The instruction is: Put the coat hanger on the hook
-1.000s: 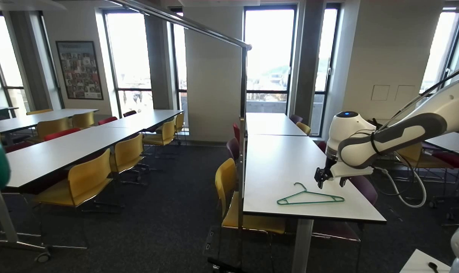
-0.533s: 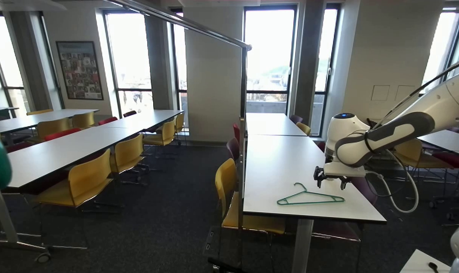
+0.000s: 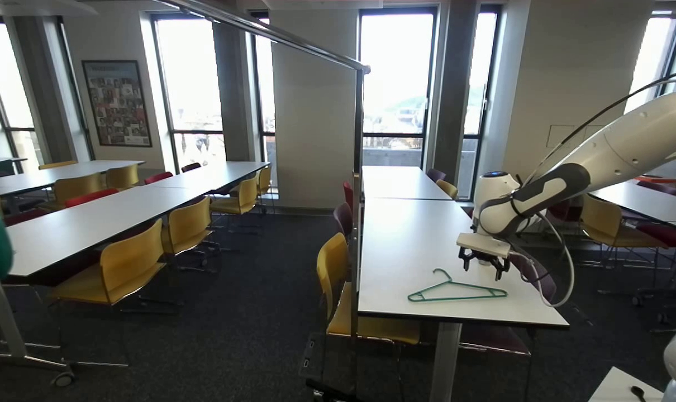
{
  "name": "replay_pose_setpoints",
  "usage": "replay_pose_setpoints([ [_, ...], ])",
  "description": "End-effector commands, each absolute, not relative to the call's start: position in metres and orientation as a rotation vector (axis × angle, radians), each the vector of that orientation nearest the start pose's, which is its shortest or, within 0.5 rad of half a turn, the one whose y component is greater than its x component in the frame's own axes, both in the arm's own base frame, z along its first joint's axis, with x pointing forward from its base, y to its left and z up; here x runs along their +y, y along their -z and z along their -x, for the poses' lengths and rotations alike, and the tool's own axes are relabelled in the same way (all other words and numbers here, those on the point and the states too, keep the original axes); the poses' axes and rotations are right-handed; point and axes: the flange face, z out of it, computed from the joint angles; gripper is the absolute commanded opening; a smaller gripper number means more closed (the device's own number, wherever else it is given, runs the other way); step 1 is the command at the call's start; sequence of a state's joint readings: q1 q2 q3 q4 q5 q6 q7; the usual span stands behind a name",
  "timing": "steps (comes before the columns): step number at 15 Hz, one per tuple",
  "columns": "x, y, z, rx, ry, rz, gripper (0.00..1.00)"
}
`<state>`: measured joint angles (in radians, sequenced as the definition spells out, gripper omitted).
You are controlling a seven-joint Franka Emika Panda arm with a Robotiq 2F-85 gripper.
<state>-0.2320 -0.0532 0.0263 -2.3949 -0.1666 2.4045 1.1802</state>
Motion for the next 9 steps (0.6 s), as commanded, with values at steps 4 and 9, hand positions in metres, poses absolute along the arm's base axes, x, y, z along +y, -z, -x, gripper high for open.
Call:
replay_pose_setpoints([
  [4, -0.130, -0.332, -0.543, 2.172, 0.211, 2.307, 1.00],
  [9, -0.136, -0.324, -0.551, 2.242, 0.205, 2.264, 1.00],
])
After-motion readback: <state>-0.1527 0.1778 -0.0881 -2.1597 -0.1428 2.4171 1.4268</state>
